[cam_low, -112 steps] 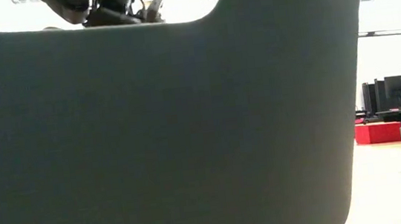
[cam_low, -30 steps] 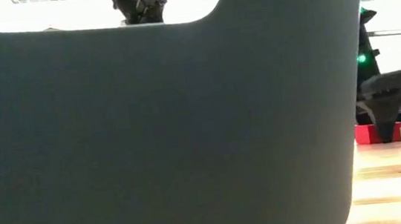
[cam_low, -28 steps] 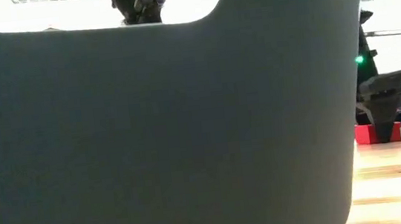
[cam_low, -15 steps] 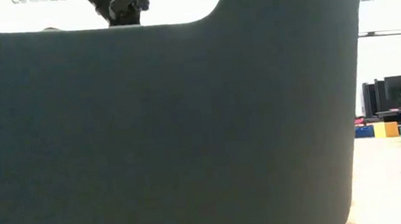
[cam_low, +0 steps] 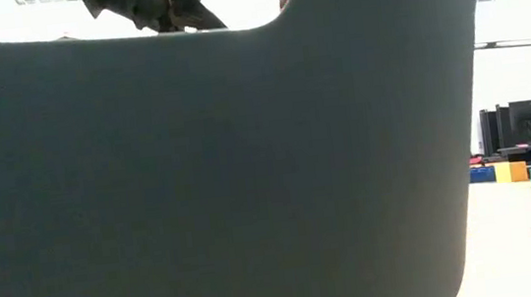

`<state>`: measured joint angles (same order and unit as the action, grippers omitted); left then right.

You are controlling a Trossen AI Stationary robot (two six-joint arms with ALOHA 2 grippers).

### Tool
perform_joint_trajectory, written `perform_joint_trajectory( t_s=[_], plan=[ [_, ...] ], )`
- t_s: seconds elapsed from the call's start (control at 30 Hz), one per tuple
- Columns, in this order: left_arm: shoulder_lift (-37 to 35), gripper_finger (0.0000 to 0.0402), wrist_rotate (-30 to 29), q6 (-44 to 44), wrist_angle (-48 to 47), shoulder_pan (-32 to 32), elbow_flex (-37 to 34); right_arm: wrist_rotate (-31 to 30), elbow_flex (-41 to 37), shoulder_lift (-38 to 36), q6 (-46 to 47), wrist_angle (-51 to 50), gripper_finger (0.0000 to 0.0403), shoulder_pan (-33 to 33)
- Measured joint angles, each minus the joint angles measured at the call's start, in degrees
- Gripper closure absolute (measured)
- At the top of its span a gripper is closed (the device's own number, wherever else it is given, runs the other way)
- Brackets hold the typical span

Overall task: Sort blocks
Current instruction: Put the red wooden block into the yellow bin

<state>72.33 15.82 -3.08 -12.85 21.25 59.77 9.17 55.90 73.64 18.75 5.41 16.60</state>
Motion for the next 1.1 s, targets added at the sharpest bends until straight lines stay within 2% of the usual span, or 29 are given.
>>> perform_joint_trajectory(
  t_s=[0.23,0.43,0.57,0.77,0.9,1.1],
  plan=[
    [2.7,0.0149,-0.8,-9.1,9.9,-1.3,0.0,1.5,0.0,3.6,2.9,14.3,0.0289,-1.0],
    [5.1,0.0109,3.6,-13.0,13.2,-1.3,0.0,3.6,0.3,6.0,2.9,18.6,0.0288,-1.3],
    [6.6,0.0096,5.2,-13.6,17.5,-1.3,0.0,4.8,3.6,8.8,2.9,18.5,0.0288,-1.2],
    [6.1,0.0095,8.1,-9.9,18.7,-1.0,0.1,4.1,11.4,14.5,2.9,15.1,0.0287,-2.1],
    [4.5,0.0095,10.8,-9.0,19.2,0.0,0.1,3.9,17.4,17.9,2.9,7.3,0.0287,-3.0],
    [1.6,0.0095,11.0,-6.0,16.9,1.9,0.1,1.2,23.6,19.5,2.9,-1.2,0.0287,-4.3]
  ],
)
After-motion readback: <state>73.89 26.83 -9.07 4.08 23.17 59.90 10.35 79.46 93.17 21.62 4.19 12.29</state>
